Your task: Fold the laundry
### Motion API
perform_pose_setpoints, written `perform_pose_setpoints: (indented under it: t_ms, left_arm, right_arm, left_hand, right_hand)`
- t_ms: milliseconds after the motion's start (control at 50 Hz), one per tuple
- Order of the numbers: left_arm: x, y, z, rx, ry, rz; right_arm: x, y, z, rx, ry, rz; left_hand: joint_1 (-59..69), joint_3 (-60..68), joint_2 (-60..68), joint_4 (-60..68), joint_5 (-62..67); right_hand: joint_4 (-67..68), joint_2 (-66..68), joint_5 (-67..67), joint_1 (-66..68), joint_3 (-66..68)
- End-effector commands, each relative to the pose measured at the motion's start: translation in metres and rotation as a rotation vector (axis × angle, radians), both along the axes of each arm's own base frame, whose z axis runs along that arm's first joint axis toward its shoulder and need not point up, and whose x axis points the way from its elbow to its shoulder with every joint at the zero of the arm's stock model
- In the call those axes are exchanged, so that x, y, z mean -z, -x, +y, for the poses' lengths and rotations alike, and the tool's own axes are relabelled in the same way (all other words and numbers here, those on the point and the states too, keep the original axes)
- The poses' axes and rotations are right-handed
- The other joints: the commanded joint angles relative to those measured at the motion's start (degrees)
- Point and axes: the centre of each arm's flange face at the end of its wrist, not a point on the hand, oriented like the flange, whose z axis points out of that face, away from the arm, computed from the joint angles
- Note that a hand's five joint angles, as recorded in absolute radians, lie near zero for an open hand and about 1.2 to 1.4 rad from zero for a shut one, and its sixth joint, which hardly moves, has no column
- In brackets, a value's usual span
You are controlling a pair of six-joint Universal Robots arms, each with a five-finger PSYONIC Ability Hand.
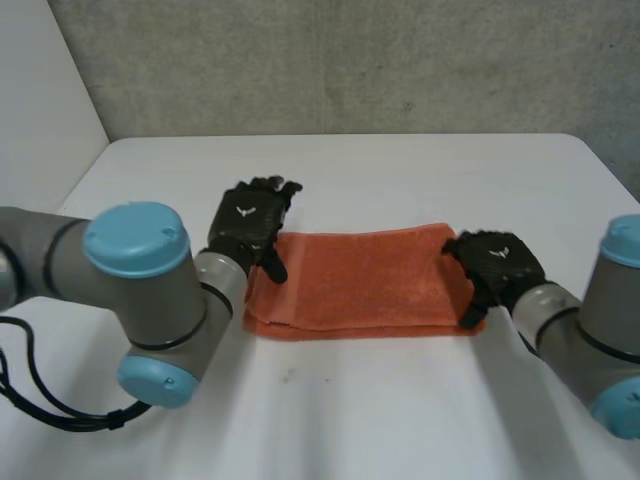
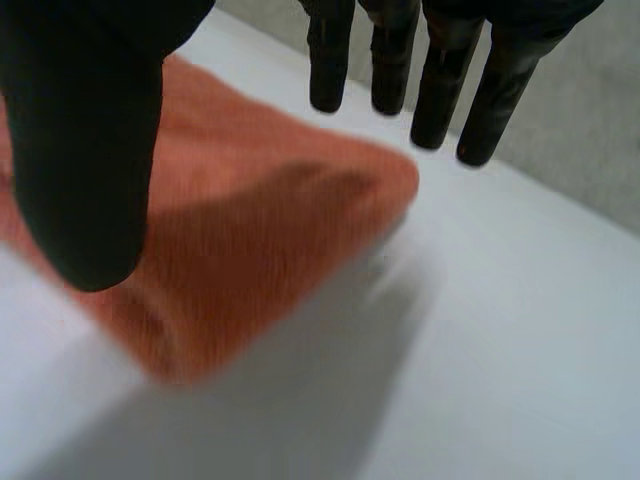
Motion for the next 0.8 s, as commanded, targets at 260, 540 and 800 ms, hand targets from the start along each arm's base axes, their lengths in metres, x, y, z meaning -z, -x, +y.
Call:
perform_pose_setpoints:
  t_ms: [260,540,800]
  left_arm:
    - [0.026,-0.013,-0.002,-0.079,-0.077,-0.062]
    - [0.000,-0.038,0.029,-0.125,-0.119,-0.088]
    - [-0.027,-0.067,0.034,-0.237,-0.090,-0.030]
  right_arm:
    - [0.030,0.013,-0.011,-0.022,-0.049,-0.106]
    - [-0.056,-0.058,-0.014,-0.183,0.255,-0.072]
    - [0.001,-0.187,0.107,-0.645,0.091,-0.042]
  left_hand:
    - [-0.2,0.3,0.6,0.3,-1.9]
    - [-0.2,0.3,0.6,0.3,-1.9]
    - [-0.2,0.3,0.6,0.3,-1.9]
  right_hand:
    - [60.8,60.7,60.5,63.4,60.7]
    - [61.0,60.8,60.7,63.6,60.8]
    - [61.0,60.8,60.7,63.6,60.8]
